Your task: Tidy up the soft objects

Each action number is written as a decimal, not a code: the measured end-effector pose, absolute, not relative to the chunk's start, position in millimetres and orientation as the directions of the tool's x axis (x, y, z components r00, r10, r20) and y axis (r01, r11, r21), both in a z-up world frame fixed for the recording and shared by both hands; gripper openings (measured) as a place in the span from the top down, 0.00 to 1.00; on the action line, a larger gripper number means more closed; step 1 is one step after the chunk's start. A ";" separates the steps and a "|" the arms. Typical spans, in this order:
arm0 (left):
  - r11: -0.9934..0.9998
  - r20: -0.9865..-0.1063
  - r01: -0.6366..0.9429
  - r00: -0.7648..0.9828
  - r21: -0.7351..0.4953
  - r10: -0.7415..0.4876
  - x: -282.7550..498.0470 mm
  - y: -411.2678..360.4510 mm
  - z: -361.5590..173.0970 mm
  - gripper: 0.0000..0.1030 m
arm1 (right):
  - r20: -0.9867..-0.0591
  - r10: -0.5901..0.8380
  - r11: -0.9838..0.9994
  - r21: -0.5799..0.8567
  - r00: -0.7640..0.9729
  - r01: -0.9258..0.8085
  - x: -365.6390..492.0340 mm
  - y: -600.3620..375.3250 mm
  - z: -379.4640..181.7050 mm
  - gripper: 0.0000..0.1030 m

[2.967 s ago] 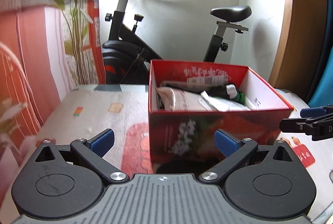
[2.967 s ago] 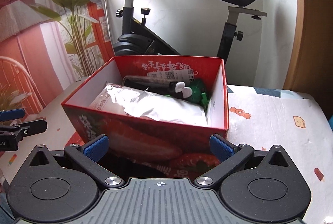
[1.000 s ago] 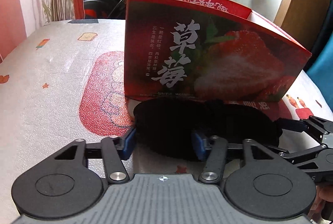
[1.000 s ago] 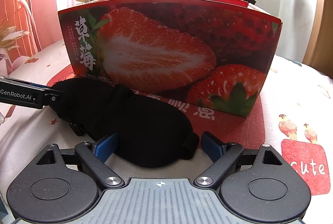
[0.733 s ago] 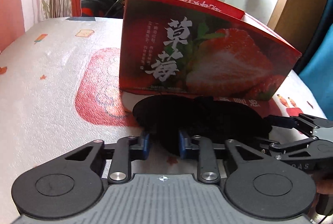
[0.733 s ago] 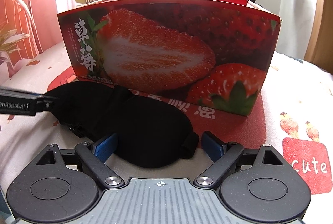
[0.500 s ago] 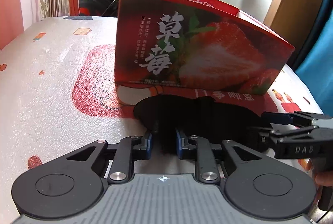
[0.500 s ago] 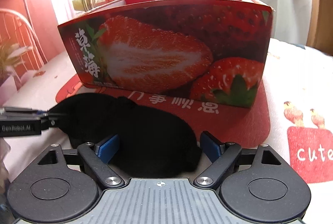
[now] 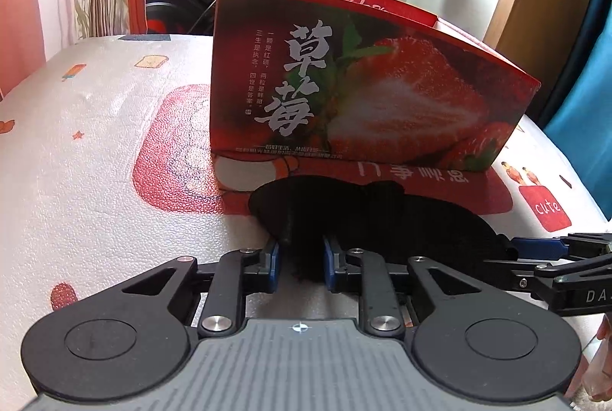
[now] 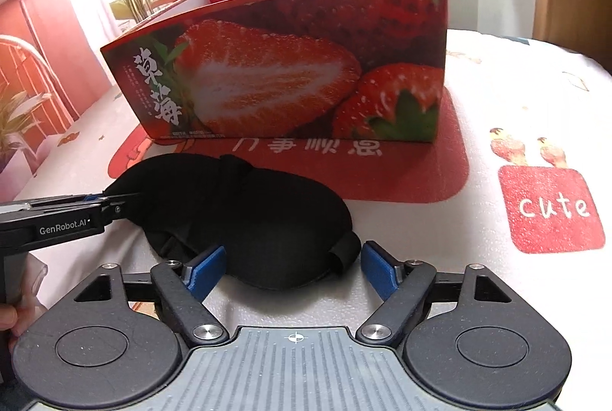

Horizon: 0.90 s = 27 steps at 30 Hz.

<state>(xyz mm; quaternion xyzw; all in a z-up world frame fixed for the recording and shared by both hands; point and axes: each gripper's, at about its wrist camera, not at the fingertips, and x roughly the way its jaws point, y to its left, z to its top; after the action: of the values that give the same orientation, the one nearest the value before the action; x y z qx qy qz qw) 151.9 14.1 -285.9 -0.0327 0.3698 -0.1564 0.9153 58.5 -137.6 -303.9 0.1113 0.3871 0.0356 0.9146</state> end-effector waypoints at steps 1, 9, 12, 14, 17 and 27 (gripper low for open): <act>0.948 -0.666 0.262 0.677 -0.179 -0.313 152.0 14.5 -286.0 0.77 | -0.696 0.159 0.969 0.247 0.701 0.025 58.3 -139.4 -304.6 0.27; 0.946 -0.665 0.257 0.674 -0.197 -0.322 151.1 19.5 -285.6 0.77 | -0.673 0.197 0.952 0.305 0.713 0.025 72.3 -138.9 -306.3 0.32; 0.945 -0.665 0.258 0.673 -0.199 -0.324 151.1 19.8 -285.5 0.77 | -0.664 0.202 0.951 0.308 0.720 0.017 79.7 -139.1 -307.7 0.39; 0.945 -0.664 0.259 0.674 -0.200 -0.325 150.8 19.6 -285.6 0.77 | -0.659 0.206 0.952 0.307 0.724 0.008 83.3 -139.4 -307.6 0.44; 0.940 -0.658 0.257 0.673 -0.222 -0.339 149.7 22.6 -285.3 0.78 | -0.649 0.220 0.951 0.310 0.729 -0.011 84.8 -140.2 -307.5 0.56; 0.934 -0.591 0.290 0.724 -0.208 -0.356 126.1 18.8 -262.4 0.88 | -0.553 0.287 0.947 0.286 0.782 -0.145 68.4 -126.3 -280.9 0.81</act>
<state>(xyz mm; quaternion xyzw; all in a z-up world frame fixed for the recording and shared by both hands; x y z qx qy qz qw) 126.1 18.8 -262.4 -0.0505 0.3282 -0.1744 0.9270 68.4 -126.3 -280.9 0.1148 0.3091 0.1155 0.9370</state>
